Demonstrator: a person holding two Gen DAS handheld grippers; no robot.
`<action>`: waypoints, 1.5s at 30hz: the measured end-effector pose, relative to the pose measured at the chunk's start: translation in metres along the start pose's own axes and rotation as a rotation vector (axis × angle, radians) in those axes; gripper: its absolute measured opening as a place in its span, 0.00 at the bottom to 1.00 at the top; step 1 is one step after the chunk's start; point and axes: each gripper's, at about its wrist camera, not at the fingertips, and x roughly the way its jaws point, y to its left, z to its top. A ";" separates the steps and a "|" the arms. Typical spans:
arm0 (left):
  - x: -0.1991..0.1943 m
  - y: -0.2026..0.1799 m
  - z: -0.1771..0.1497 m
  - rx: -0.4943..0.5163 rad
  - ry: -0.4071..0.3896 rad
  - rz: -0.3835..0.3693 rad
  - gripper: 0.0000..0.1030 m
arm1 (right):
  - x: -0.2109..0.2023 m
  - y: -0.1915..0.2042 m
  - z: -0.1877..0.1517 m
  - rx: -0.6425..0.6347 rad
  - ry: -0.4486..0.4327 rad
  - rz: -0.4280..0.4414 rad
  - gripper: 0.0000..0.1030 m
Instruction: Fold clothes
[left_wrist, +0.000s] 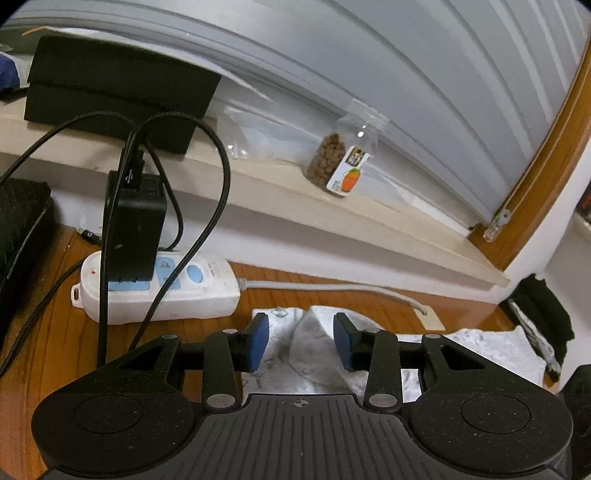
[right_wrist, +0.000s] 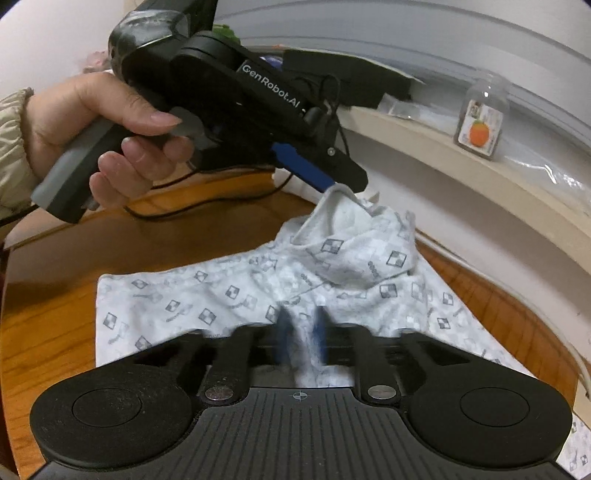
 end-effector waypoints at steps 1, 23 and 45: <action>-0.003 0.000 0.001 0.001 -0.007 -0.002 0.41 | -0.005 -0.002 0.001 0.015 -0.022 0.007 0.08; -0.009 0.006 -0.030 0.049 0.078 0.055 0.65 | -0.088 0.000 -0.009 0.136 -0.109 0.218 0.44; 0.006 -0.025 -0.031 0.222 0.011 0.177 0.10 | -0.203 -0.202 -0.183 0.625 -0.047 -0.189 0.15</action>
